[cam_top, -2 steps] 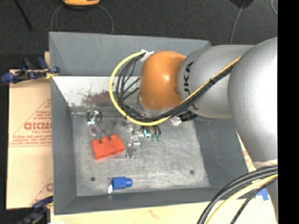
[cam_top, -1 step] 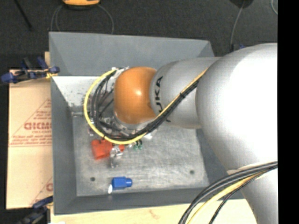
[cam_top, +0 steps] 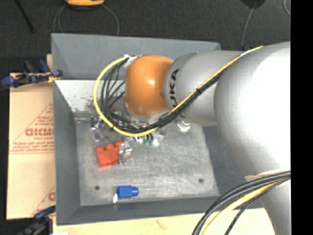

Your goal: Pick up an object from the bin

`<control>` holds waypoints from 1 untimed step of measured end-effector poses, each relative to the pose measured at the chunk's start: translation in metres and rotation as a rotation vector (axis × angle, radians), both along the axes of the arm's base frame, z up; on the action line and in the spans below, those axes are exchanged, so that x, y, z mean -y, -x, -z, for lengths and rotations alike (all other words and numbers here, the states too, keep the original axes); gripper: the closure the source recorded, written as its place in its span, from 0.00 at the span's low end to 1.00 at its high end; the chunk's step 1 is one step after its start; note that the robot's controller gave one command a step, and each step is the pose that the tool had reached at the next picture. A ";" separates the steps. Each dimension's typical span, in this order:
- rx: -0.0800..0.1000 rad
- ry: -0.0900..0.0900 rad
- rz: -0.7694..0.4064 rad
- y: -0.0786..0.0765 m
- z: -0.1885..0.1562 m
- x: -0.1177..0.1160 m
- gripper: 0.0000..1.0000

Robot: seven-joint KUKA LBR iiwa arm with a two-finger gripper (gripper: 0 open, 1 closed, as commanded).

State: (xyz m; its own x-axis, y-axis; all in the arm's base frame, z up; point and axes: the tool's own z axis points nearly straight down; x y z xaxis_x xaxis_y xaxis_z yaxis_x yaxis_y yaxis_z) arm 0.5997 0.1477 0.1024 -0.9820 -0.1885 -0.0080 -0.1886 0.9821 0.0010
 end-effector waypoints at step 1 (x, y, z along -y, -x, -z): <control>-0.007 0.004 -0.100 0.004 0.002 0.000 0.00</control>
Offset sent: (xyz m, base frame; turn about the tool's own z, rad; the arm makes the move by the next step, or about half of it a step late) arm -0.0047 0.0005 -0.0024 -0.1027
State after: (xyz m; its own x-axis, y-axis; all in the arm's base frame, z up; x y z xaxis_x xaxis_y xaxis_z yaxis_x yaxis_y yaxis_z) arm 0.5959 0.1473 0.1006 -0.9584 -0.2853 -0.0004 -0.2853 0.9584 -0.0013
